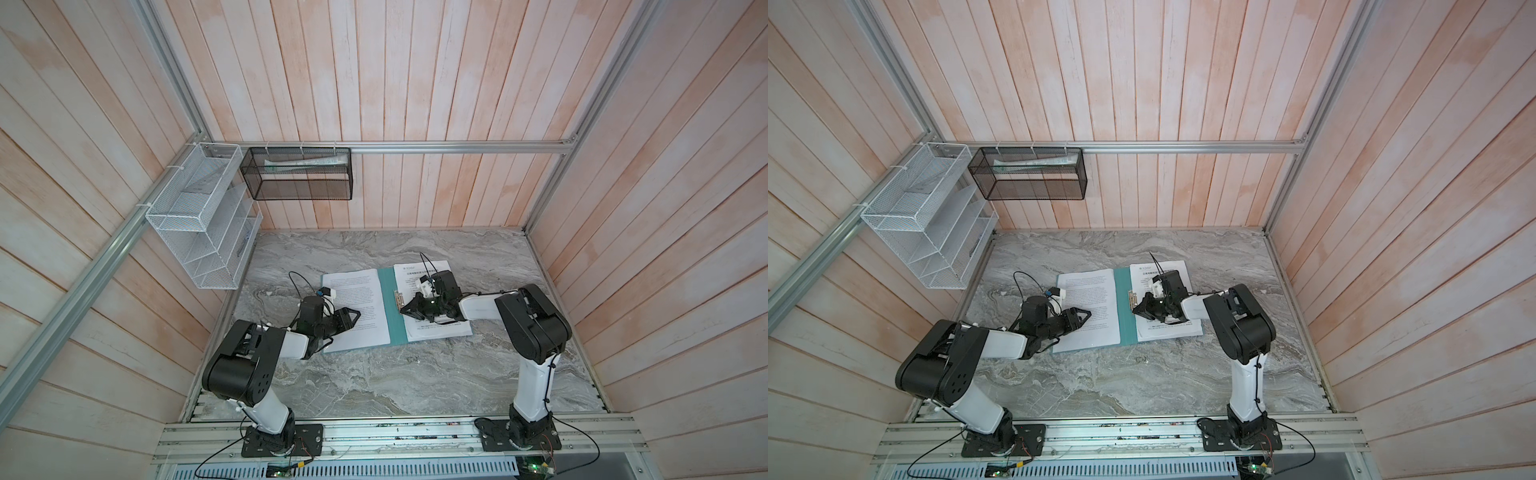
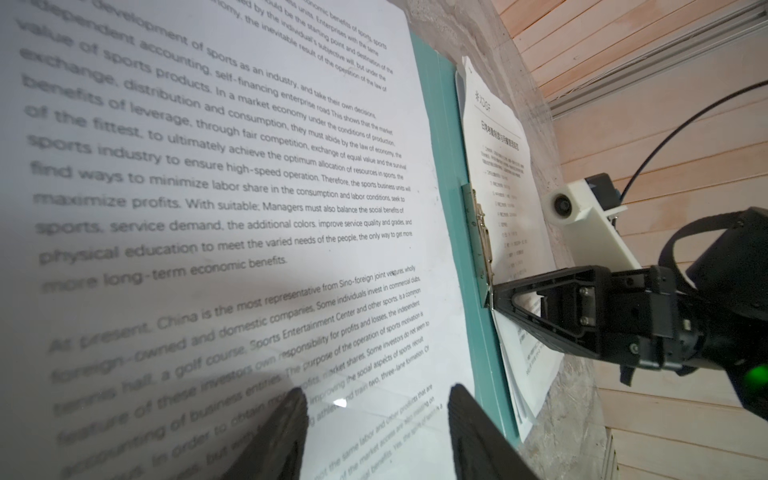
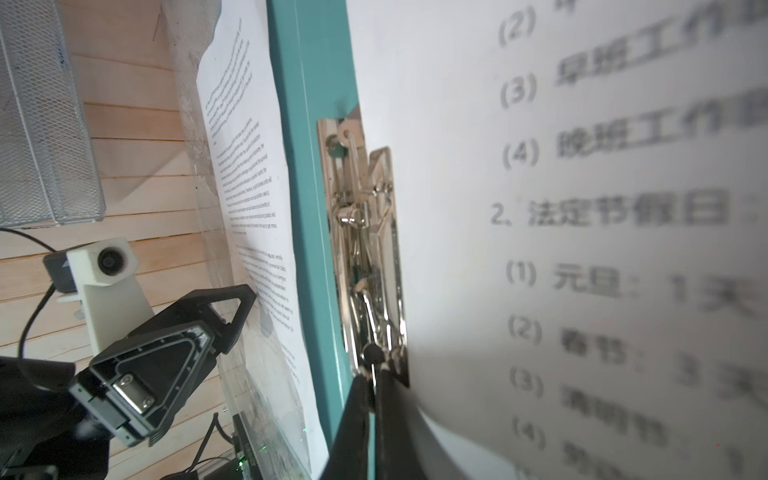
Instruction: Put the files into the folder
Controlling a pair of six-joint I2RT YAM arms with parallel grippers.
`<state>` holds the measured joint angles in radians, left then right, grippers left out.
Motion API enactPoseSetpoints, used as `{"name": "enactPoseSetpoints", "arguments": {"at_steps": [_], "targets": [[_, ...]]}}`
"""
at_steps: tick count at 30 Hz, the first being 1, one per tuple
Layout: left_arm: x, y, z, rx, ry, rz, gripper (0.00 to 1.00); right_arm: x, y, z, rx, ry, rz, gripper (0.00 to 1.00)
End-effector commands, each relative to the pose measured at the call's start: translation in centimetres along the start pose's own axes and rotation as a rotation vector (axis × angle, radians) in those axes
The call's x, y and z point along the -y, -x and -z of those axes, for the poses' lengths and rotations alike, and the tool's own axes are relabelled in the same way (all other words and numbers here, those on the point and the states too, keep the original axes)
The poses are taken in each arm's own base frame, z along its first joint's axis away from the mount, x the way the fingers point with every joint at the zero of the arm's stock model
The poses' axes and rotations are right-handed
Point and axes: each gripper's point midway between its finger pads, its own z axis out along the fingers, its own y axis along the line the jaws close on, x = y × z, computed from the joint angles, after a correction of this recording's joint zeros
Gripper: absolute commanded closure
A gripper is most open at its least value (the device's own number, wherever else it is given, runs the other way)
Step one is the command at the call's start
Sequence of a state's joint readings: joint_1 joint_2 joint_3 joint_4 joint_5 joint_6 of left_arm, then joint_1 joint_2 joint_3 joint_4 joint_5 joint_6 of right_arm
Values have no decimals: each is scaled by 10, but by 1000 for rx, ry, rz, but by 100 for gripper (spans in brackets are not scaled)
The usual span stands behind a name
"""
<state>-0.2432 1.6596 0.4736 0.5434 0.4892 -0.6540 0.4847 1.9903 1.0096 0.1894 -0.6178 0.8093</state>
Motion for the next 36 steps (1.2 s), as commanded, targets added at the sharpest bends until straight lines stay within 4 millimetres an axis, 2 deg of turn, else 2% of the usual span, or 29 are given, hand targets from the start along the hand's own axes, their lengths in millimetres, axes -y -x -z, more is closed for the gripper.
{"name": "enactPoseSetpoints", "arguments": {"at_steps": [1, 8, 15, 19, 25, 29, 33, 36], "targets": [[-48, -55, 0, -165, 162, 116, 43, 99, -54, -13, -121, -393, -128, 100], [-52, -57, -4, -174, 174, 124, 43, 101, -78, -30, -191, -505, -87, 100], [-55, -60, -5, -183, 180, 130, 44, 132, -99, -15, -213, -633, -124, 100], [-58, -63, -9, -198, 178, 125, 43, 135, -100, -11, -243, -711, -85, 100], [-57, -64, -12, -207, 165, 119, 43, 120, -98, -20, -267, -789, 7, 100], [-53, -64, -13, -214, 144, 117, 44, 105, -101, -29, -261, -697, -17, 100], [-46, -59, -12, -216, 126, 95, 43, 62, -85, -35, -214, -522, 2, 100], [-33, -47, -11, -202, 95, 61, 40, 40, -74, -30, -177, -469, -1, 100]]}}
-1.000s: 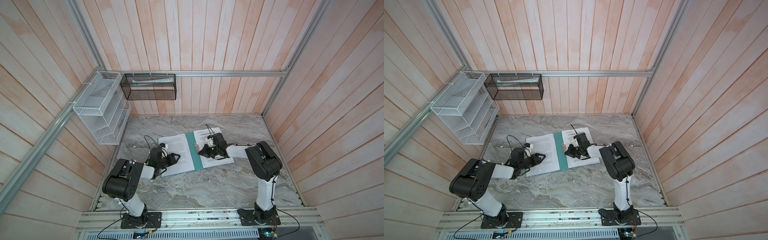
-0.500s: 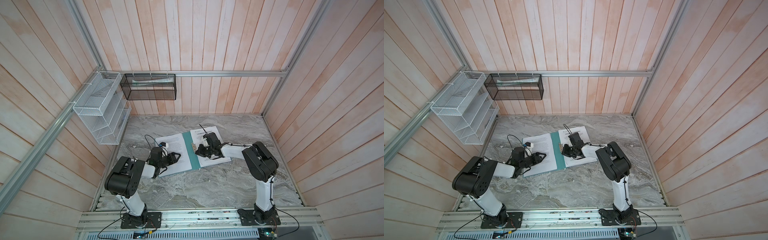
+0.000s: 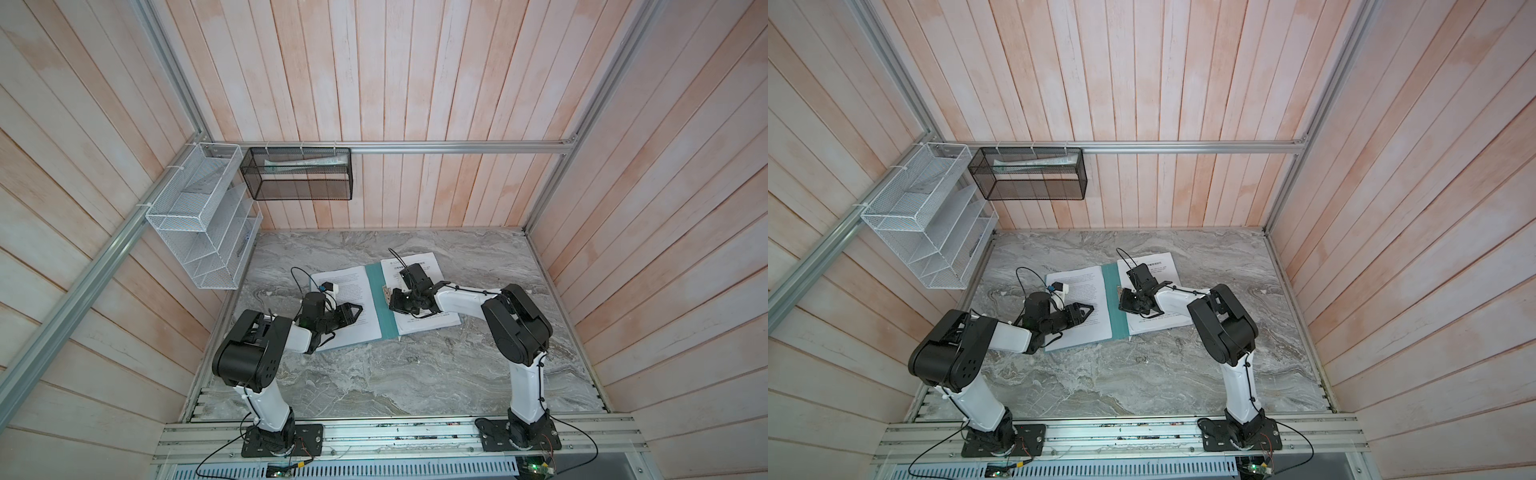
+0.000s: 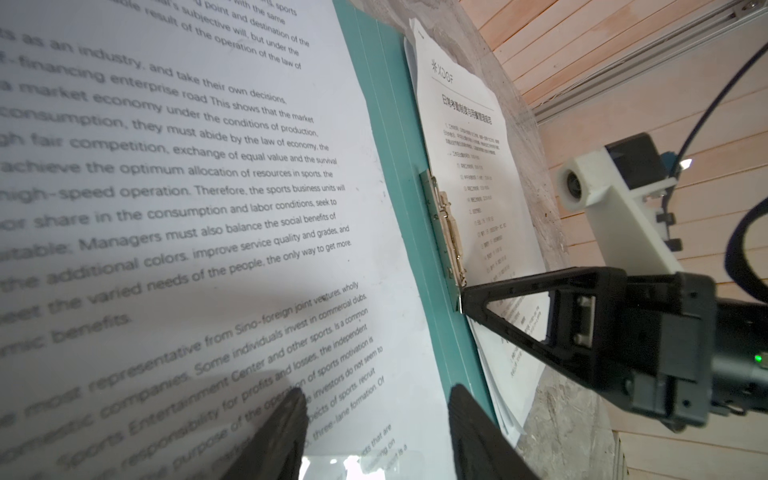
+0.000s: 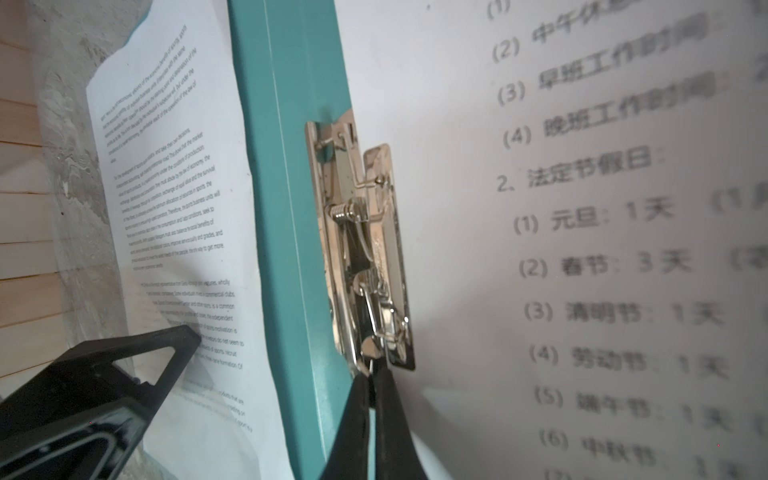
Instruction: Put the files into the folder
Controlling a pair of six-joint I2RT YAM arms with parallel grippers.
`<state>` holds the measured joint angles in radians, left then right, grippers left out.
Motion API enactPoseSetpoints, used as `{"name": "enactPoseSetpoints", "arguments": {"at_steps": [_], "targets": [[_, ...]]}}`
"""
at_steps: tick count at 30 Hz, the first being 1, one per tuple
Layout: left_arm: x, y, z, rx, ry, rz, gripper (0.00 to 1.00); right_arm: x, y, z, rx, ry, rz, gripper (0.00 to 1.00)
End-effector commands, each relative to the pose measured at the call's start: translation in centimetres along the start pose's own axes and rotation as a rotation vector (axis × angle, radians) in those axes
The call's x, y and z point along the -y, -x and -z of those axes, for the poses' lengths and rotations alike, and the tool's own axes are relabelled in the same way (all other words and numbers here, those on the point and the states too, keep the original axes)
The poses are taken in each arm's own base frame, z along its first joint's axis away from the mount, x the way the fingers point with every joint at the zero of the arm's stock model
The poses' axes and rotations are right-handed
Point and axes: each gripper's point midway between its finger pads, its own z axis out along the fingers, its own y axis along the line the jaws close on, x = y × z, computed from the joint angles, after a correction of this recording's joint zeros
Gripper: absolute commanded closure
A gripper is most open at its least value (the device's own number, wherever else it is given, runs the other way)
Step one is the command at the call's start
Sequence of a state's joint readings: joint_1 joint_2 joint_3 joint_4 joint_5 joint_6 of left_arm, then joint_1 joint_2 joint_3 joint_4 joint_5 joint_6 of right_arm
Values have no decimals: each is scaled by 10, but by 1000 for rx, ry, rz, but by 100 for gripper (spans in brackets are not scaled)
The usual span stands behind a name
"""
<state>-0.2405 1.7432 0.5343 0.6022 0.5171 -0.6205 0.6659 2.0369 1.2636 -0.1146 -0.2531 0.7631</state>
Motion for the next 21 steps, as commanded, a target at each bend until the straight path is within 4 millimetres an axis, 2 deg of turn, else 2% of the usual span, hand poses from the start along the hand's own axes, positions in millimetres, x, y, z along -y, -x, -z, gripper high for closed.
{"name": "enactPoseSetpoints", "arguments": {"at_steps": [1, 6, 12, 18, 21], "targets": [[-29, -56, 6, -206, 121, 98, 39, 49, -80, -7, -262, -148, -101, 100], [-12, -30, 11, -174, 124, 52, 31, 31, -59, 10, -192, -9, -182, 98], [7, -1, 26, -121, 152, 11, 22, 11, -22, 38, -98, 81, -139, 69], [18, 22, 39, -90, 197, -28, 19, 15, -1, 56, -84, 154, -75, 51], [15, 31, 45, -76, 223, -30, 19, 23, 1, 60, -99, 150, -49, 49]]}}
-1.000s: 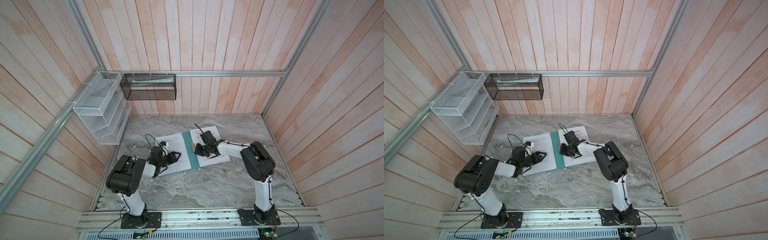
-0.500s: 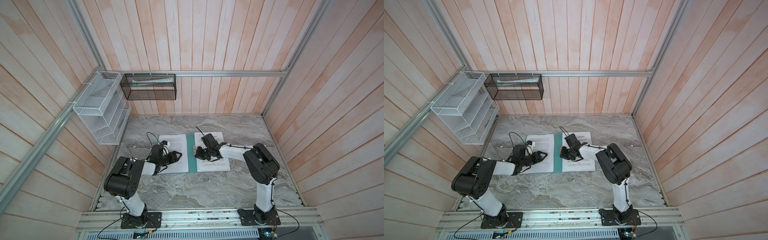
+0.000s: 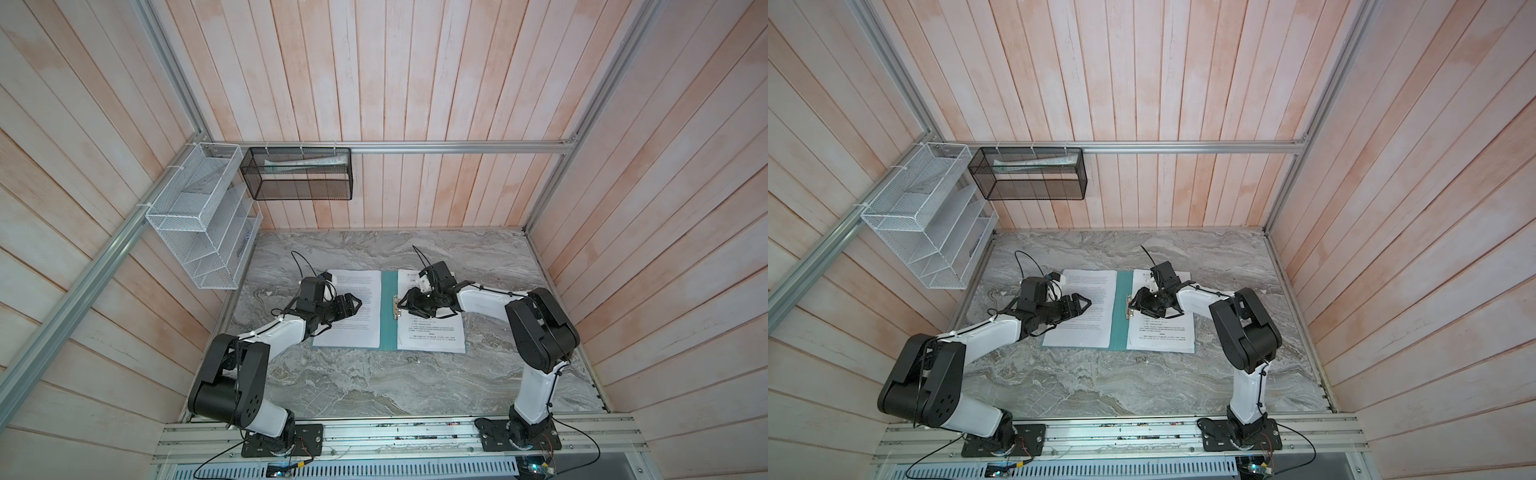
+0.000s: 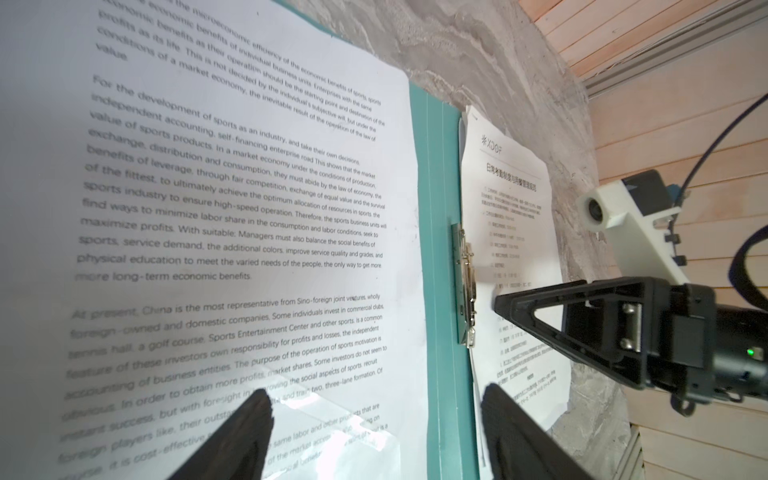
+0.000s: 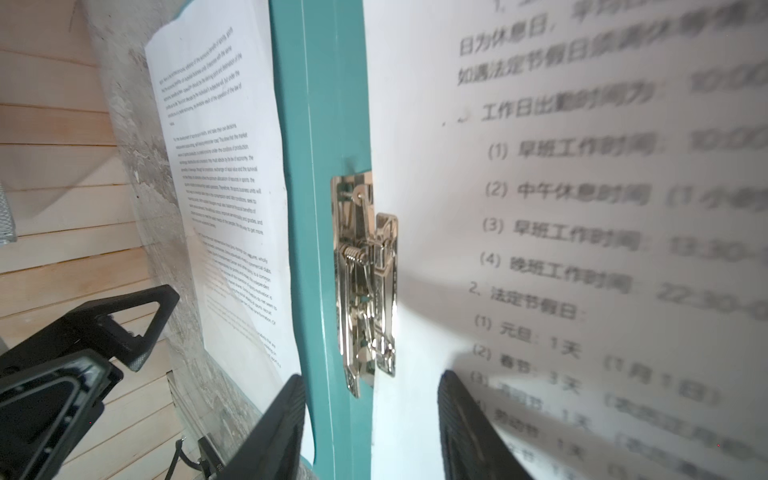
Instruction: Put the files into the folder
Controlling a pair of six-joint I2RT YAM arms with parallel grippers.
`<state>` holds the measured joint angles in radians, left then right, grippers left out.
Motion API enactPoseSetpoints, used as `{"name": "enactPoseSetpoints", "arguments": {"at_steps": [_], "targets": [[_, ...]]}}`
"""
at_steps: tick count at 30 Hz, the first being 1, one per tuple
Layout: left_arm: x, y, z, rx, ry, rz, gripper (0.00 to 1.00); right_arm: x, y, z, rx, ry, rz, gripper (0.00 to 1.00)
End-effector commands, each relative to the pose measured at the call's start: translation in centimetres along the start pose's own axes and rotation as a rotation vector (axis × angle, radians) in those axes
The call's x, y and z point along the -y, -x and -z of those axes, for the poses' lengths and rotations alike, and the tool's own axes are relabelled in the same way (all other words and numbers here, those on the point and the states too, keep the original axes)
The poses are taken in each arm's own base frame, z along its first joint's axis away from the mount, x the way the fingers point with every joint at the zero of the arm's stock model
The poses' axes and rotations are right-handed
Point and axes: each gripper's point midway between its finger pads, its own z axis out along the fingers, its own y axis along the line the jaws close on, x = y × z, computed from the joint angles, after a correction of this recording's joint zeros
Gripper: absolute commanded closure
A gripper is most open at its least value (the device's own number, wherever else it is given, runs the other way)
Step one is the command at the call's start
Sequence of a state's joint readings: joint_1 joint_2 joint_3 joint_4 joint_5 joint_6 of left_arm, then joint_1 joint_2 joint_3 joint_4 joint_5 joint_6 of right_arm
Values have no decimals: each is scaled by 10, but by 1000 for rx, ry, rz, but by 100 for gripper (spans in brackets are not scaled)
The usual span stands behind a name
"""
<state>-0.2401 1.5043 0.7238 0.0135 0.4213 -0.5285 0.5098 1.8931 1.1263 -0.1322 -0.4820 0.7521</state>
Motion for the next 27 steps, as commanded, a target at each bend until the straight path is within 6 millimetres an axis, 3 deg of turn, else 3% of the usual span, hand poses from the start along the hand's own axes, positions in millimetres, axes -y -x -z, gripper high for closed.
{"name": "enactPoseSetpoints", "arguments": {"at_steps": [1, 5, 7, 8, 11, 21, 27], "targets": [[-14, 5, 10, -1, 78, -4, 18, -2, -2, 12, -27, 8, 77, 49], [-36, 13, 25, 44, 123, 50, 19, 6, 9, 27, 44, -118, 123, 55], [-49, 14, 32, 65, 150, 76, 19, 4, 14, 30, 83, -176, 154, 64], [-54, 14, 34, 70, 161, 86, 19, 2, 16, 31, 95, -200, 162, 69], [-66, 13, 39, 85, 168, 118, 19, -7, 20, 22, 111, -289, 210, 72], [-64, 11, 41, 105, 88, 164, 19, -19, 9, -27, 55, -434, 278, 73], [-60, 4, 36, 96, 29, 184, 19, -9, -2, -42, 21, -540, 319, 76]]}}
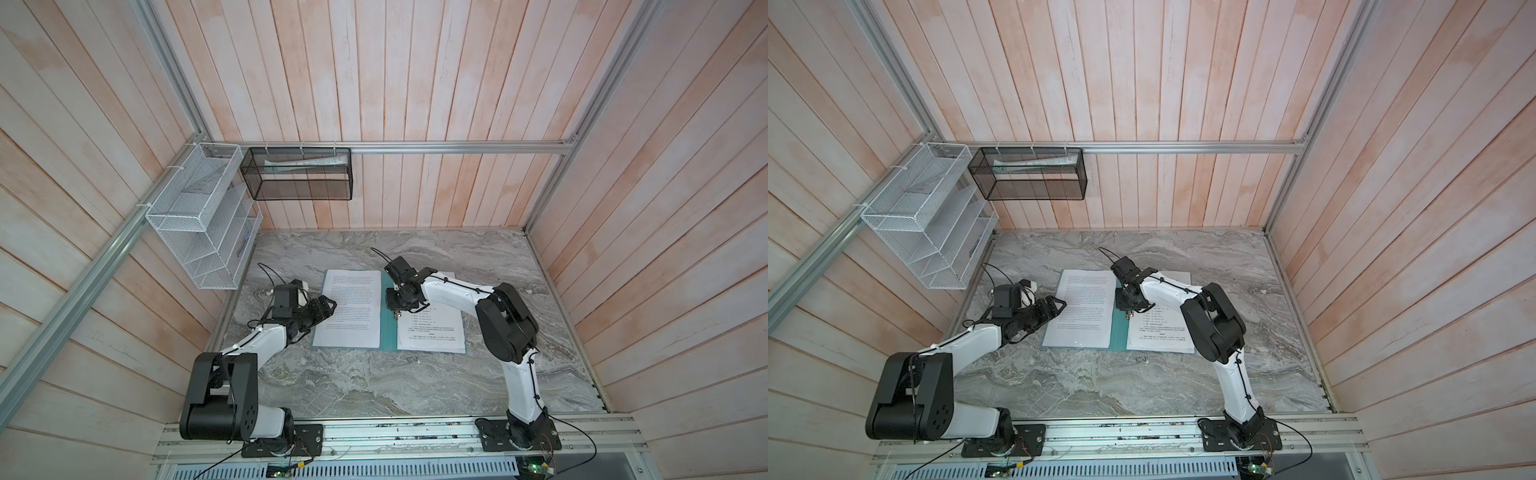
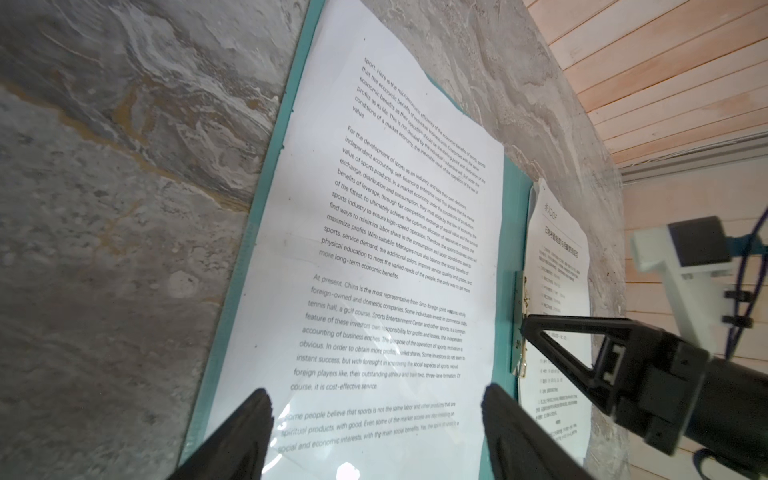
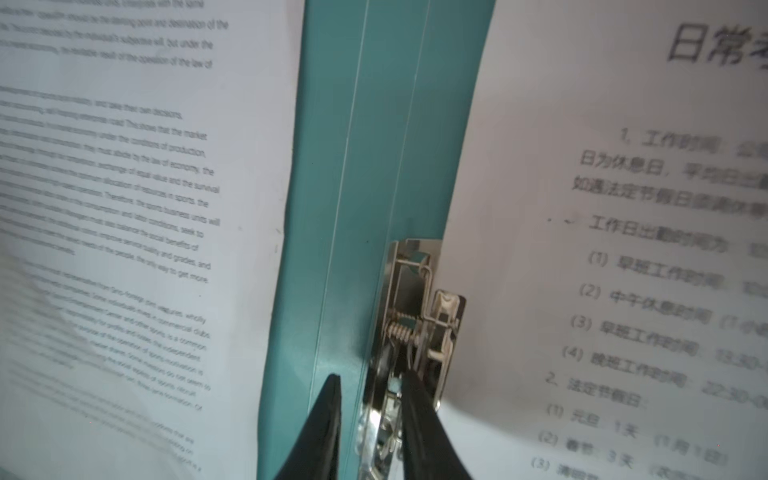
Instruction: Put the files into the folder
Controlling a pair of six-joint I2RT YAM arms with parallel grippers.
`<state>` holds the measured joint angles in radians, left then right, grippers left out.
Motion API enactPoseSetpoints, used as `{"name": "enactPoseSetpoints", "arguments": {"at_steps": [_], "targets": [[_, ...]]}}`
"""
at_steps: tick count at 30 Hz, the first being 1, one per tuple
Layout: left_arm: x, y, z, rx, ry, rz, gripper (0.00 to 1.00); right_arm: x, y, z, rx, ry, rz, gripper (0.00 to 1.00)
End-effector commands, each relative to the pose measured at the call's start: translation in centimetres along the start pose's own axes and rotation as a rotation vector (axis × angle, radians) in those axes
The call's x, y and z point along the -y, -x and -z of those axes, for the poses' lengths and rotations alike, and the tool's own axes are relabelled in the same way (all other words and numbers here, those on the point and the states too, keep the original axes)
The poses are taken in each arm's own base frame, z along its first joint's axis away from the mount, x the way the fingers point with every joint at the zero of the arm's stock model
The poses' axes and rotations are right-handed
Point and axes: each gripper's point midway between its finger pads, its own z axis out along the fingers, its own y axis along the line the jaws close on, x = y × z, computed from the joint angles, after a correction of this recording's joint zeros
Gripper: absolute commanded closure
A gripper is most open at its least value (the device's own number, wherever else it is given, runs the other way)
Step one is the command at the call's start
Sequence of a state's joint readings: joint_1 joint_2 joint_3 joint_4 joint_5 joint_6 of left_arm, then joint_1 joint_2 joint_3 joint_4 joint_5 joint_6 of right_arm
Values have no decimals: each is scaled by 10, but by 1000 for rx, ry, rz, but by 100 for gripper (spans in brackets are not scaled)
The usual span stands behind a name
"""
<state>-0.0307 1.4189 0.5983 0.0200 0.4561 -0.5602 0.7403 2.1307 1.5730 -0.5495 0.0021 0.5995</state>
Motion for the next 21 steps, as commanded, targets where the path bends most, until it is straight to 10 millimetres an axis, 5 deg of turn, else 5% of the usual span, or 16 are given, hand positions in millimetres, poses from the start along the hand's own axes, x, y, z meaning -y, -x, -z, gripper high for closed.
{"name": "enactPoseSetpoints", "arguments": {"at_steps": [1, 10, 21], "targets": [[5, -3, 0, 3, -57, 12, 19, 10, -8, -3, -26, -95, 28, 78], [0, -11, -2, -8, -52, 9, 19, 19, -15, -14, -54, -135, 40, 82], [-1, -5, 0, 3, -25, 2, 19, 60, -38, -11, -109, -130, 39, 88]]}}
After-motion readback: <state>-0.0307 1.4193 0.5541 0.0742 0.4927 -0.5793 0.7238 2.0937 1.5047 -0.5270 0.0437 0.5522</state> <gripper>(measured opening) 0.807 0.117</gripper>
